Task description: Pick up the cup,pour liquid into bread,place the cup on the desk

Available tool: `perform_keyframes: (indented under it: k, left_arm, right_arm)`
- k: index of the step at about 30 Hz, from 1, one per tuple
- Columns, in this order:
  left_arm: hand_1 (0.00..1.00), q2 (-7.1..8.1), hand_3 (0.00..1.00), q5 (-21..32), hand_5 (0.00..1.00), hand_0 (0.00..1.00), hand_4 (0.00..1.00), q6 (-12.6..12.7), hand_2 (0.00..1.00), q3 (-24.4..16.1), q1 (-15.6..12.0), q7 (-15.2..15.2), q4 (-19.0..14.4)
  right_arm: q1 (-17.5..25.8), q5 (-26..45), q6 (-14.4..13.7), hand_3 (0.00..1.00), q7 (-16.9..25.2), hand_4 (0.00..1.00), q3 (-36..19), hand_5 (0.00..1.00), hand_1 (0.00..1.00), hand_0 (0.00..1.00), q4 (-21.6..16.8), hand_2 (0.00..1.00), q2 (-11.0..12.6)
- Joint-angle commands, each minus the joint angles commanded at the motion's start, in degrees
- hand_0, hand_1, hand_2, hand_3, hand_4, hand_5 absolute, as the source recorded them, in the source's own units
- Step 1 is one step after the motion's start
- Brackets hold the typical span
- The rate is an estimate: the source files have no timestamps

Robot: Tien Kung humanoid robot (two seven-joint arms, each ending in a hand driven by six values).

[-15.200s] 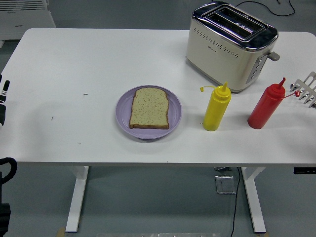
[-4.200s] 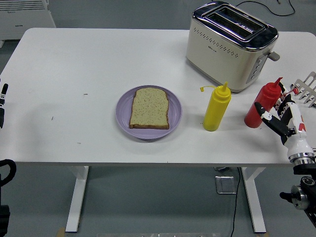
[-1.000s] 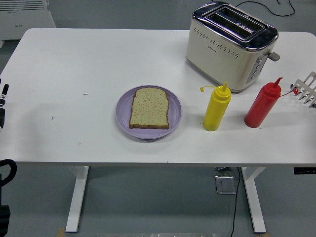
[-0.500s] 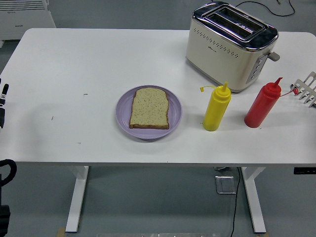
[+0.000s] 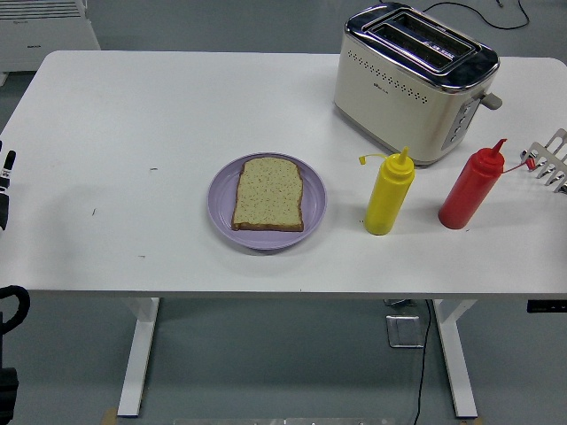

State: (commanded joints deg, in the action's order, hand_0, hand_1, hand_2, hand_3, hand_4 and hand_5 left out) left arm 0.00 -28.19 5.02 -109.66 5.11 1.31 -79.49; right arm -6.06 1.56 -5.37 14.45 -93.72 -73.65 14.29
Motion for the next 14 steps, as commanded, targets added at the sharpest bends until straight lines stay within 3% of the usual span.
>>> perform_keyframes:
  k: [14]
  left_arm:
    - [0.733, 0.0, 0.661, 0.1, 0.948, 0.782, 0.519, 0.1, 0.731, 0.1, -0.1, 0.0, 0.1]
  right_arm:
    - [0.0, 0.0, 0.5, 0.783, -0.1, 0.599, -0.2, 0.577, 0.687, 0.741, 0.1, 0.708, 0.0]
